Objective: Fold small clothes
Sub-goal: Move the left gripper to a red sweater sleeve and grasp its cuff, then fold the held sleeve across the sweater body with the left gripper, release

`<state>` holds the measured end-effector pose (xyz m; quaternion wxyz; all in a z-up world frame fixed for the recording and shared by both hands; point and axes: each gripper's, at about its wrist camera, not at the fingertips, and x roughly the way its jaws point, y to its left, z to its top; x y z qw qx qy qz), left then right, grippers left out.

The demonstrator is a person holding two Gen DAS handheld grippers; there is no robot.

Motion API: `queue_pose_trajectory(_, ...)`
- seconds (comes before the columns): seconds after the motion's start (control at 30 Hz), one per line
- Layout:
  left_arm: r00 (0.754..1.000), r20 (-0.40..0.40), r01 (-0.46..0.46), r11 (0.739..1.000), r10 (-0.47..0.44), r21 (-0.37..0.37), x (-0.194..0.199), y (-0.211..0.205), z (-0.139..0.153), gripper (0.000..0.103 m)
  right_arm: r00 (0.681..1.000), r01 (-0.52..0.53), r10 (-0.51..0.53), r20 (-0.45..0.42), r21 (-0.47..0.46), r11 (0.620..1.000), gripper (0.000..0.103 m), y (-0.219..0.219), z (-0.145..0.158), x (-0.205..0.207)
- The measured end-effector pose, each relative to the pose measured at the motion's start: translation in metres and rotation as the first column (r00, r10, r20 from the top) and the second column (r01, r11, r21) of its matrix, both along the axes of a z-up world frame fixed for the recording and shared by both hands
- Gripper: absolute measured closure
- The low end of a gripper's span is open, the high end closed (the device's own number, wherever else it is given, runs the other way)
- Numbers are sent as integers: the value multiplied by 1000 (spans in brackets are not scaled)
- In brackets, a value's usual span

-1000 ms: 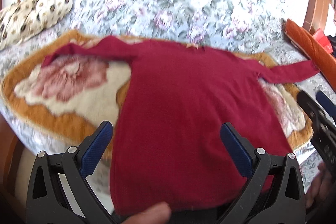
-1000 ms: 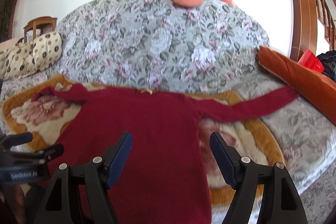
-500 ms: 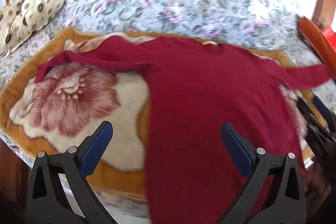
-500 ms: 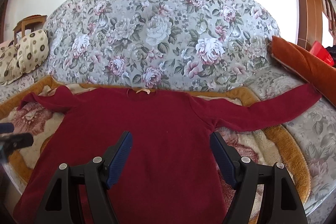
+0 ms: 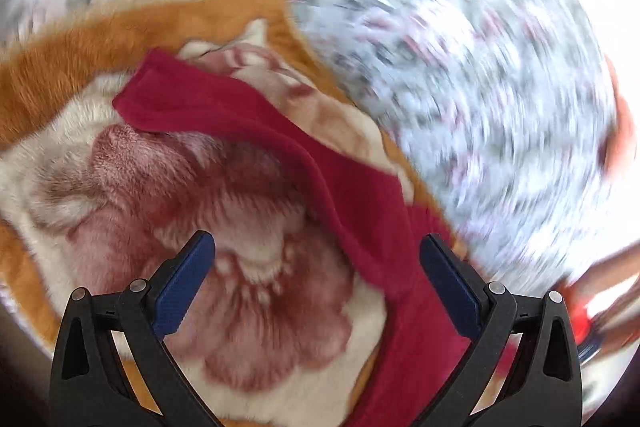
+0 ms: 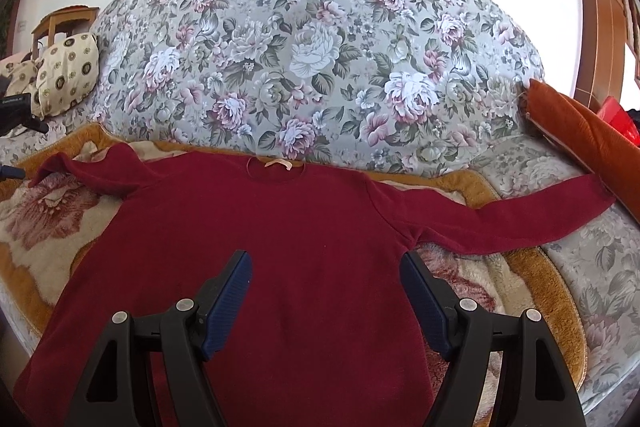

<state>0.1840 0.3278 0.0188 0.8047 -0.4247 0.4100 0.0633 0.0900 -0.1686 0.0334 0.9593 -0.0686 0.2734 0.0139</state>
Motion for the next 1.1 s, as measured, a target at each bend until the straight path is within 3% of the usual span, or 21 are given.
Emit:
queue_pose_trajectory(0.07,999,-16,-29,994,27,-105,9,19,-18,1,1000,0,0,1,1,1000,29,0,0,0)
queue_pose_trajectory(0.13,1000,28,-7,982,13,-191,20,29,-30,1,1000,1,-1,4,2,1000,29,0,0,0)
queue_pose_trajectory(0.23,993,109,-8,970,36,-241,30,41,-37,1,1000,-3,3,7,-2,1000,29,2,-1,-1)
queue_pose_trajectory(0.33,978,174,-57,944,119,-326,32,62,-51,12,1000,-5,5,6,-5,1000,29,3,-2,0)
queue_pose_trajectory(0.43,963,204,-86,917,177,-391,34,76,-63,37,1000,-4,4,6,-5,1000,29,3,-2,0)
queue_pose_trajectory(0.47,964,198,-89,913,180,-398,36,77,-66,50,1000,-3,3,8,-5,1000,29,3,-2,0)
queue_pose_trajectory(0.5,968,170,-111,918,187,-381,36,78,-69,66,1000,-4,4,9,-7,1000,29,4,-2,1)
queue_pose_trajectory(0.57,968,146,-144,927,206,-347,32,78,-69,80,1000,-6,6,10,-11,1000,29,5,-2,1)
queue_pose_trajectory(0.63,962,101,-211,923,255,-321,25,80,-72,80,1000,-6,6,11,-17,1000,29,7,-3,1)
queue_pose_trajectory(0.7,957,4,-280,924,291,-261,22,80,-79,93,1000,-8,9,15,-25,1000,29,8,-3,0)
queue_pose_trajectory(0.77,955,-59,-296,936,291,-188,24,75,-80,97,1000,-10,10,20,-28,1000,29,9,-3,-1)
queue_pose_trajectory(0.83,962,-46,-270,961,268,-57,27,64,-65,98,1000,-9,9,22,-25,1000,29,8,-3,-2)
queue_pose_trajectory(0.9,979,18,-203,970,202,137,34,40,-34,99,1000,-8,8,22,-20,1000,29,7,-2,-3)
queue_pose_trajectory(1.0,989,137,-101,950,62,295,45,-6,8,99,1000,-5,6,26,-10,1000,29,5,-2,-4)
queue_pose_trajectory(1.03,982,187,-36,930,-35,365,51,-38,26,99,1000,-4,5,28,-8,1000,29,4,-1,-4)
queue_pose_trajectory(1.1,960,228,50,900,-163,434,60,-84,42,99,1000,-4,4,29,-6,1000,29,4,-1,-4)
